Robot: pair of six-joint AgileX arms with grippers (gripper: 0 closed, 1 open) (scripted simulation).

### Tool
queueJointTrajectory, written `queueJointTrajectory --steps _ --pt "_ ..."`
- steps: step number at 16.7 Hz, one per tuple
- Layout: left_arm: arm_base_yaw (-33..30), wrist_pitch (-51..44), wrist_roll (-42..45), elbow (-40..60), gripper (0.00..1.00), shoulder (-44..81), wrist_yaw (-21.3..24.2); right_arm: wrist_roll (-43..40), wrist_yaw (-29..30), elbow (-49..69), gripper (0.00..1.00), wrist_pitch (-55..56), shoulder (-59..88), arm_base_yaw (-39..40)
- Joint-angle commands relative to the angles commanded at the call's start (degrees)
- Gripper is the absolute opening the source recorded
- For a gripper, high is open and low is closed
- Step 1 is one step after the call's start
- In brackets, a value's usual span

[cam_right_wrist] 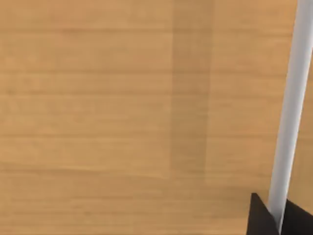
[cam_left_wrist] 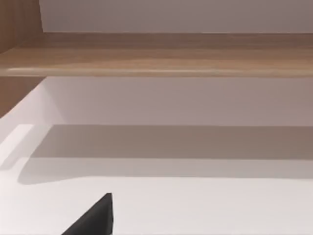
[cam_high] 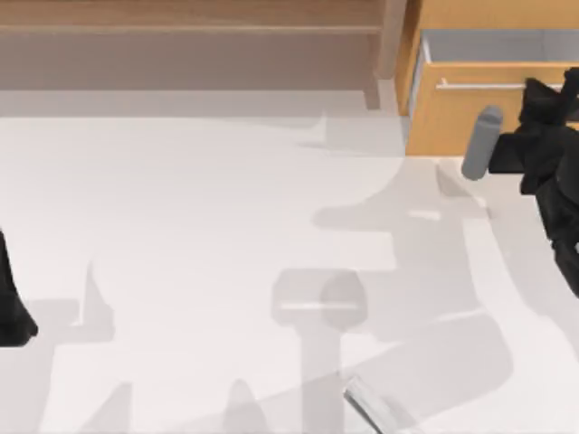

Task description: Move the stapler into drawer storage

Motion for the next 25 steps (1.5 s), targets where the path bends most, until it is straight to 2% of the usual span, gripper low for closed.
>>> queueJointTrajectory --steps 7,14,21,25 --pt "0.0 0.0 0.0 0.0 1.0 0.0 0.0 0.19 2.3 -12.92 0.0 7.59 -4.77 2.3" --pt "0.0 0.0 0.0 0.0 1.0 0.0 0.0 0.2 2.65 -14.72 0.0 9.02 -5.47 2.77" --pt "0.0 0.0 0.0 0.0 1.0 0.0 0.0 0.32 6.12 -26.15 0.0 17.18 -8.52 6.13" --pt "0.0 0.0 0.0 0.0 1.0 0.0 0.0 0.3 6.67 -28.02 0.0 18.54 -9.07 6.72"
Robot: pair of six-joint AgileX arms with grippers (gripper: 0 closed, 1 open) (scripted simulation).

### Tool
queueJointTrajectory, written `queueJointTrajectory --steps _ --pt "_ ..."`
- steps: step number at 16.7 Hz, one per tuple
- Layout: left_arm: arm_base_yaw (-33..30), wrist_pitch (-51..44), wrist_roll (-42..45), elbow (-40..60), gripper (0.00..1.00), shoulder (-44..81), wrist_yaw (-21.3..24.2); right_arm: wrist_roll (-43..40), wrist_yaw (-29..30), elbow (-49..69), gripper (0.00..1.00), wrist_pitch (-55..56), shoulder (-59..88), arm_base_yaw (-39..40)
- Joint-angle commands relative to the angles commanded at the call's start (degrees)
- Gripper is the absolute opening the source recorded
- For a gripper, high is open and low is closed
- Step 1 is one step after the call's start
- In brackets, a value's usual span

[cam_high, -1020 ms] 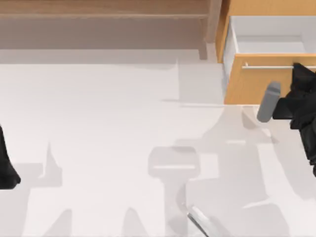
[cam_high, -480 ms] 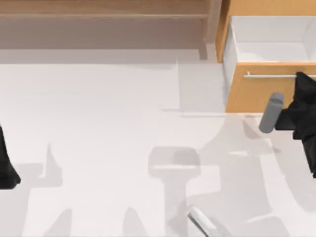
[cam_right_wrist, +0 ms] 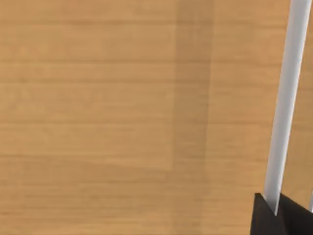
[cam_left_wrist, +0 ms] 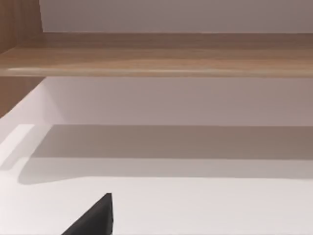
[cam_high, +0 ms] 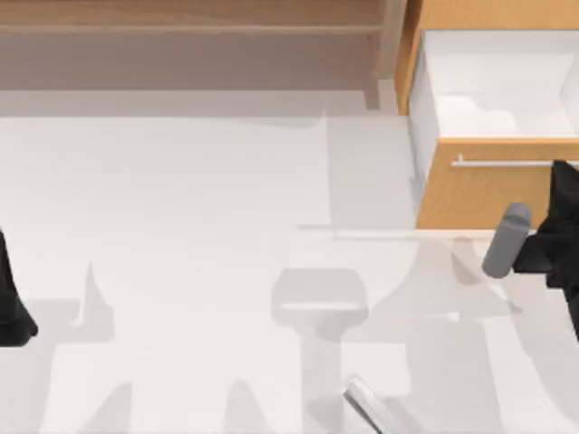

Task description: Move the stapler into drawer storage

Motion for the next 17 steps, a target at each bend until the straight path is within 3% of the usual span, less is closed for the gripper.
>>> queueJointTrajectory --steps 2,15,17 --pt "0.0 0.0 0.0 0.0 1.0 0.0 0.0 0.0 0.0 0.0 0.0 0.0 0.0 0.0" --pt "0.0 0.0 0.0 0.0 1.0 0.0 0.0 0.0 0.0 0.0 0.98 0.0 0.0 0.0" --pt "0.0 0.0 0.0 0.0 1.0 0.0 0.0 0.0 0.0 0.0 1.0 0.0 0.0 0.0"
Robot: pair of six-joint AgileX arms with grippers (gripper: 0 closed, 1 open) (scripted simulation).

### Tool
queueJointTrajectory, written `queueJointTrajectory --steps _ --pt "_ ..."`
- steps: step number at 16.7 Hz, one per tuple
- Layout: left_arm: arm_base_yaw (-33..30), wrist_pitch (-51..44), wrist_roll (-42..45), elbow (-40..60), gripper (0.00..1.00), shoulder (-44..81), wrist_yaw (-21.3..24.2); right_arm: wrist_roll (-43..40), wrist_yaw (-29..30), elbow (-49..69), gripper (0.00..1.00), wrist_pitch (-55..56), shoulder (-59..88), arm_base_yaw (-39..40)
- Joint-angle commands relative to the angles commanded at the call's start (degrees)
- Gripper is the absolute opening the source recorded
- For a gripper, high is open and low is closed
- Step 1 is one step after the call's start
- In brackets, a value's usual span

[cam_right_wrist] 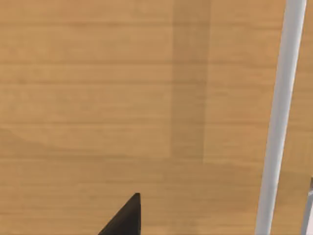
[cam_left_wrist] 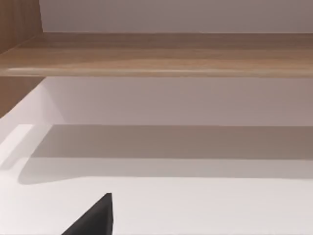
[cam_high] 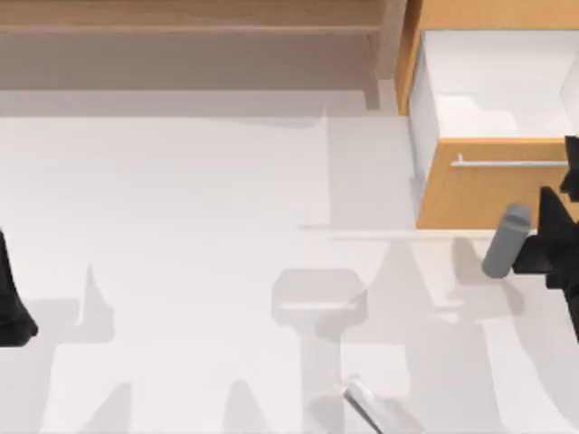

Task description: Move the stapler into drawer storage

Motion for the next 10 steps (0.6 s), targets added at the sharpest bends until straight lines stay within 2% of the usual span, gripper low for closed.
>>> queueJointTrajectory --steps 10 --pt "0.0 0.0 0.0 0.0 1.0 0.0 0.0 -0.02 0.69 -1.61 1.0 1.55 -0.2 0.76"
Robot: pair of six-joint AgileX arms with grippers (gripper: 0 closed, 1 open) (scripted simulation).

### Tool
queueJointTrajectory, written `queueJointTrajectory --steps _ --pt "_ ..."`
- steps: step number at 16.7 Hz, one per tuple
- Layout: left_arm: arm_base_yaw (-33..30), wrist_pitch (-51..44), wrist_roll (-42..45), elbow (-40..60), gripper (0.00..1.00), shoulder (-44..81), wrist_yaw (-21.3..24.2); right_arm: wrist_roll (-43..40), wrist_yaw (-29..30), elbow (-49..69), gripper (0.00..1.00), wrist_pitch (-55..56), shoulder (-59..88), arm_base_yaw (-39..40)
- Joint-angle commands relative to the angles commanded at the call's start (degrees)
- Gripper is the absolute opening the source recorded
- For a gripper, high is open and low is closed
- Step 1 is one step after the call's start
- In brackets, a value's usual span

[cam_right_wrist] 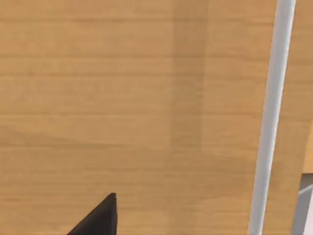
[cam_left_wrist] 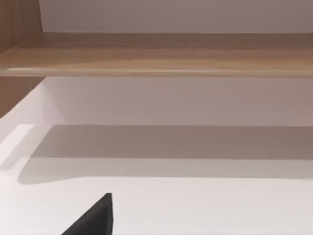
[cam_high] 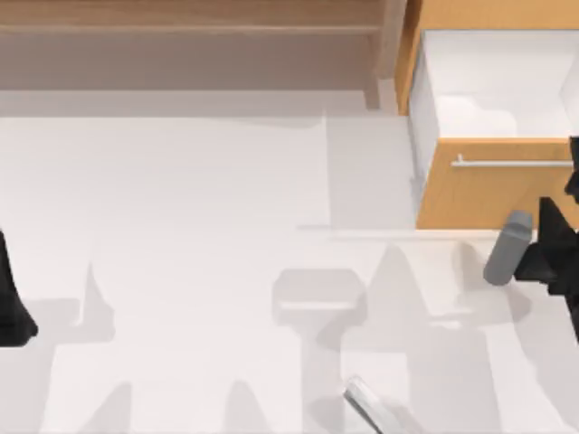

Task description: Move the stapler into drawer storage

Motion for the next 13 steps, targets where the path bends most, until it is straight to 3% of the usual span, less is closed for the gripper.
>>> queueJointTrajectory --steps 8,13 --pt "0.0 0.0 0.0 0.0 1.0 0.0 0.0 0.51 0.76 -2.19 1.0 0.46 2.25 1.39" --pt "0.0 0.0 0.0 0.0 1.0 0.0 0.0 9.73 -3.52 3.94 1.0 -10.93 -3.1 11.05"
